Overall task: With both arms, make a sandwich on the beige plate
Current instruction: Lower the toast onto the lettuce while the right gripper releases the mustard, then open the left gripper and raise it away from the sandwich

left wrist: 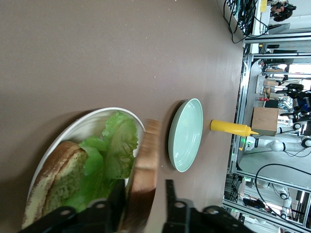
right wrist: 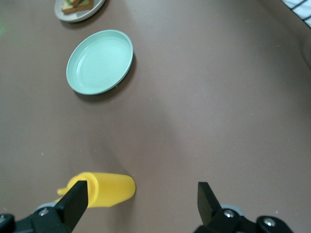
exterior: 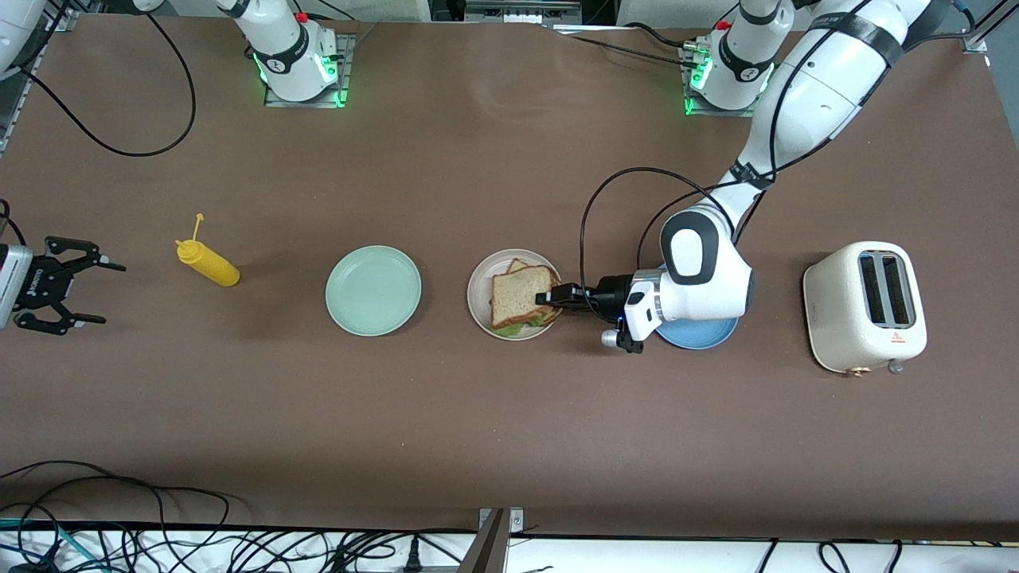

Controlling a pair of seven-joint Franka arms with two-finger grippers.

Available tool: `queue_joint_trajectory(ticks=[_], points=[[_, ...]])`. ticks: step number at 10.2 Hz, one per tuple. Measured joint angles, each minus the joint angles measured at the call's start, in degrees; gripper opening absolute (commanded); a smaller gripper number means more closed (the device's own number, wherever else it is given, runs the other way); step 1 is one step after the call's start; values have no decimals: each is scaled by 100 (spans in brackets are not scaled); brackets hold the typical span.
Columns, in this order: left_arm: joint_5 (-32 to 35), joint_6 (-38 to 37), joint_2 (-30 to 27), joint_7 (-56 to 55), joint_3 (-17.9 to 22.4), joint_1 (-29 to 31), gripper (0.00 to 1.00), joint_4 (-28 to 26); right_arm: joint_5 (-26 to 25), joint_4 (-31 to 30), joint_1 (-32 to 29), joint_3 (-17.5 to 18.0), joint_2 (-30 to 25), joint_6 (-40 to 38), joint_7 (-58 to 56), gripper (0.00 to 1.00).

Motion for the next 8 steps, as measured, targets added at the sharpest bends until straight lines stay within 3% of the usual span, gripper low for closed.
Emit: queue_joint_trajectory(ticks=[2, 5, 8], points=[[17, 2, -22, 27, 30, 17, 100, 52, -464, 274, 262, -7, -222, 1, 1581, 100], [652, 2, -252, -56, 185, 78, 100, 124, -1302, 444, 800, -34, -516, 140, 3741, 100], [2246, -238, -775, -1542, 258, 156, 100, 163, -2183, 453, 1535, -73, -722, 533, 5391, 100]])
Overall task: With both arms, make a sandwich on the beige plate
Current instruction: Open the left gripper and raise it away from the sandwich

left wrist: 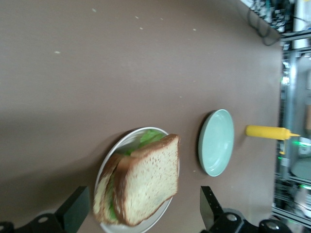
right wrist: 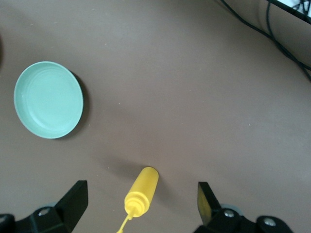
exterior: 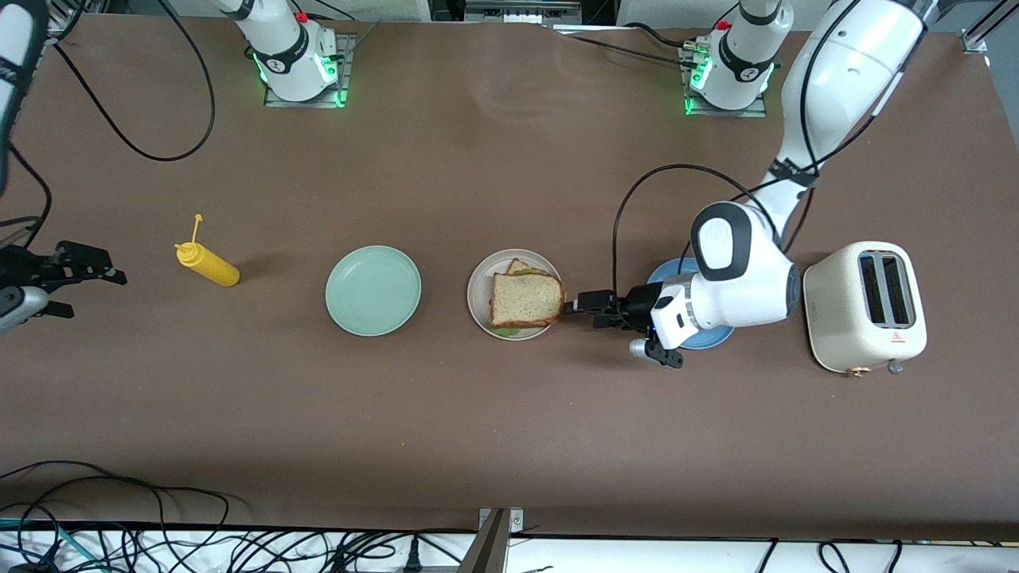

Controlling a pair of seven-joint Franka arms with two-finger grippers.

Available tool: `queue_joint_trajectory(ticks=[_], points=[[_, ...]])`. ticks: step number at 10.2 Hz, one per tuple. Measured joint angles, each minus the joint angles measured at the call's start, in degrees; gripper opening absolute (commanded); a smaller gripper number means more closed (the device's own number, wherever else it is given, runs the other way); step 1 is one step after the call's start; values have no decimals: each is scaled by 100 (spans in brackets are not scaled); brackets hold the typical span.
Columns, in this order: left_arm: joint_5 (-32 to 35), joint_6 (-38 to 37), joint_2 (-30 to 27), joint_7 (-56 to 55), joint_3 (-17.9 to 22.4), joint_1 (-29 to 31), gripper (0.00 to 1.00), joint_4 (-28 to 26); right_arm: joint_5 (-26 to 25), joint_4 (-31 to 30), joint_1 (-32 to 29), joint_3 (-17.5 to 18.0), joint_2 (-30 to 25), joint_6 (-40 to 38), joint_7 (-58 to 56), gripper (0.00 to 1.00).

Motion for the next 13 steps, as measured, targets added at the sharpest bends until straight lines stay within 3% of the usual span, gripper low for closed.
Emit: queue_joint_trajectory(ticks=[3, 6, 8, 11, 12, 13], points=[[2189, -971, -695, -1887, 5, 92, 100, 222, -375, -47, 556, -163, -30, 260, 1108, 100], [3318, -2422, -1076, -2190, 53, 328, 100, 794, -413, -613, 1224, -718, -106, 798, 1433, 100], [4089, -2771, -1279, -2193, 66, 592, 100, 962, -416, -1163, 1895, -1247, -233, 1207, 1558, 100], [4437, -3005, -1842, -2193, 72, 878, 100, 1046, -417, -1417, 2251, -1456, -288, 1360, 1604, 100], [4437, -3145, -2109, -2193, 160, 882, 100, 1049, -417, -1487, 2263, -1466, -293, 1419, 1604, 100], [4349, -3387, -2394, -2196, 502, 667, 100, 1048, -417, -1535, 2265, -1470, -301, 1447, 1604, 100]])
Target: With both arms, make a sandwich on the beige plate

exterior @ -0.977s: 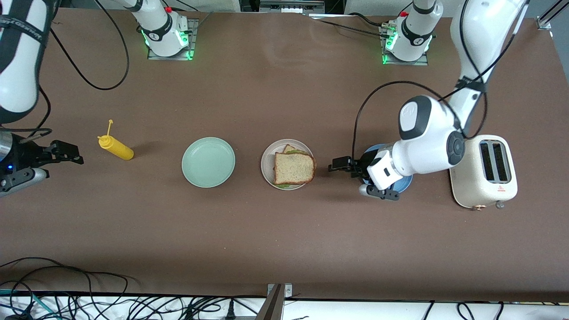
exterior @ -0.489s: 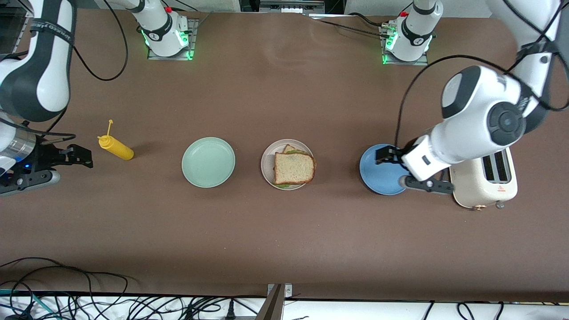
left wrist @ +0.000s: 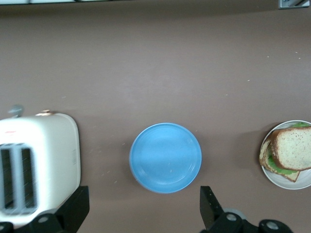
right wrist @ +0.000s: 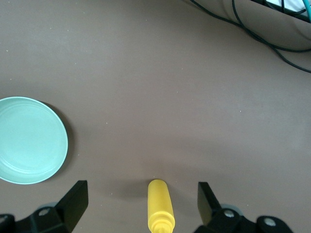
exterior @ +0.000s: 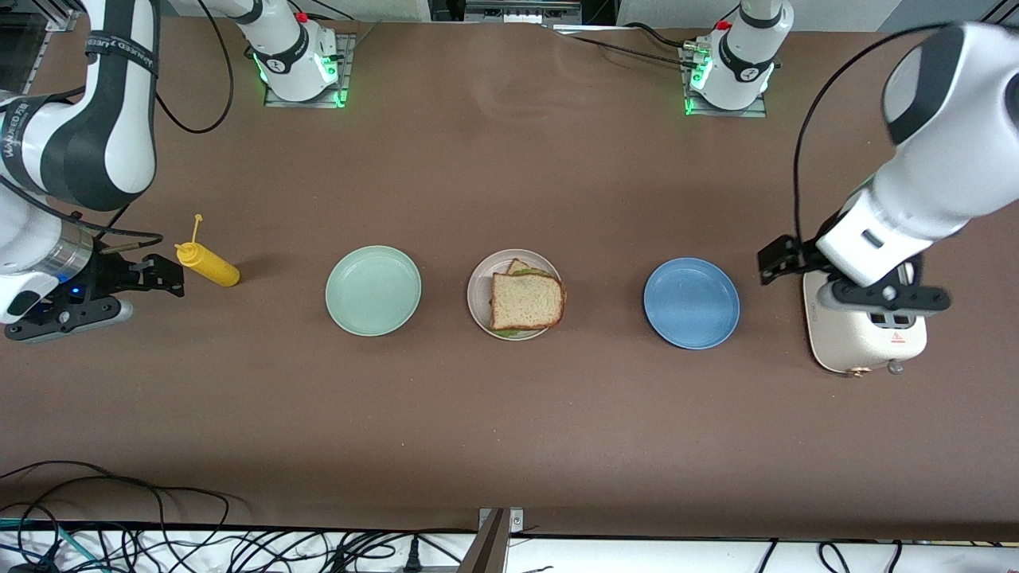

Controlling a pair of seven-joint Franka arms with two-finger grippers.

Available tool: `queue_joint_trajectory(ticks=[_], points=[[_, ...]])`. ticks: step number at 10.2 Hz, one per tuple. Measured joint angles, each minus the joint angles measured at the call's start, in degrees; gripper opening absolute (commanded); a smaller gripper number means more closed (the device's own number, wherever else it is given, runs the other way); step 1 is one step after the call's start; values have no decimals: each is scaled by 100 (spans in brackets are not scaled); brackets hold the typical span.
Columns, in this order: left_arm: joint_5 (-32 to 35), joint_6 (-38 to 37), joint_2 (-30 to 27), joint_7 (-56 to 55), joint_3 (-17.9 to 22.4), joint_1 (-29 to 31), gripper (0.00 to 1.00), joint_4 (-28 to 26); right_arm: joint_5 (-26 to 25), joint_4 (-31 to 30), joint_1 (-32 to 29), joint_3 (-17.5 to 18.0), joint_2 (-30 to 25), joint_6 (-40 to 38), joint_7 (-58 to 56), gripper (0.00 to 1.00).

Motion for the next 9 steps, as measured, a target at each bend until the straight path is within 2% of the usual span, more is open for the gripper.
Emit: queue_joint_trajectory(ticks=[2, 3, 7, 9], points=[[-522, -506, -479, 149, 1119, -732, 100, -43, 0, -25, 3, -7, -18, 6, 0, 100], [-594, -572, -633, 408, 1392, -859, 100, -140, 0, -26, 13, -8, -25, 6, 0, 100], [-129, -558, -966, 713, 1750, -1262, 100, -545, -1, -26, 163, -22, -38, 16, 178, 100], [-578, -558, -1037, 737, 2078, -1329, 100, -548, -1, -26, 186, -24, -46, 24, 185, 100]])
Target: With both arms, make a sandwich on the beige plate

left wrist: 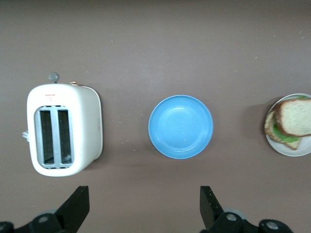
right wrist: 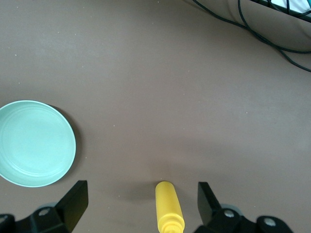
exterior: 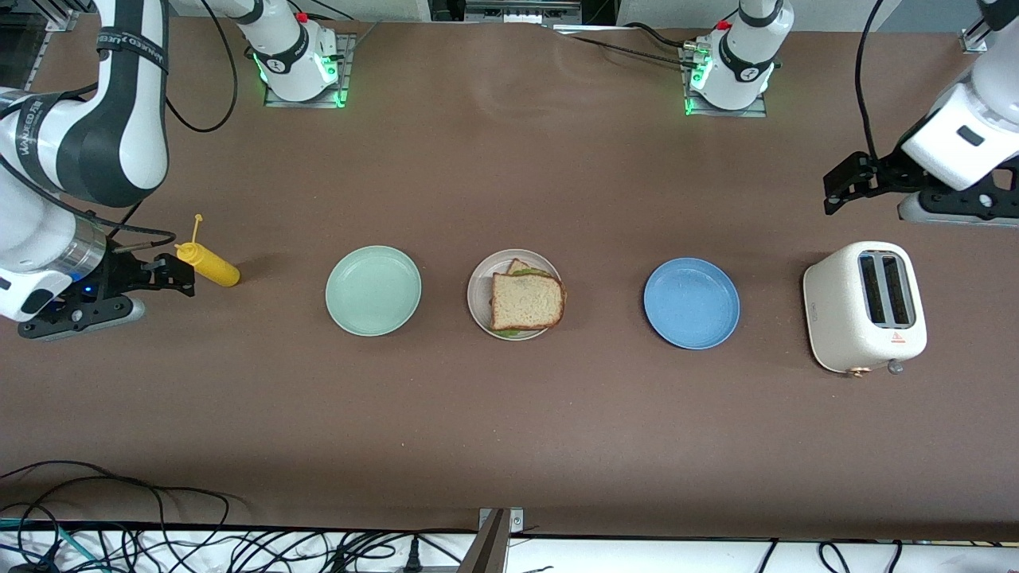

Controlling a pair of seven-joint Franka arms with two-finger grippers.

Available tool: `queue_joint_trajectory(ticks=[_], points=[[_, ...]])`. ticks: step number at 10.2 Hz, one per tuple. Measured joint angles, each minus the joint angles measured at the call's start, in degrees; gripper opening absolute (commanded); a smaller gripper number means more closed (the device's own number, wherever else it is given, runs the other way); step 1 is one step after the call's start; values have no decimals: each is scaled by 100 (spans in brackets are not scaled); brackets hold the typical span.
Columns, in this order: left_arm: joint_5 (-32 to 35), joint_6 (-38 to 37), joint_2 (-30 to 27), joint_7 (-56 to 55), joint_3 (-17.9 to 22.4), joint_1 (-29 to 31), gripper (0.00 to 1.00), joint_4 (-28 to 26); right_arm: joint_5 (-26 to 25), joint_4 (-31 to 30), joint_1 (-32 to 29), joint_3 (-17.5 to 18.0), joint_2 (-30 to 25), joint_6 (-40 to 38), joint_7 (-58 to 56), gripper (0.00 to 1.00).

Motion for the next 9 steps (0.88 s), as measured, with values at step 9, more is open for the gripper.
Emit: queue_joint_trajectory(ticks=[9], points=[[54, -4, -440, 9, 100, -2, 100, -399, -1437, 174, -1513, 2403, -569, 16, 1569, 100]])
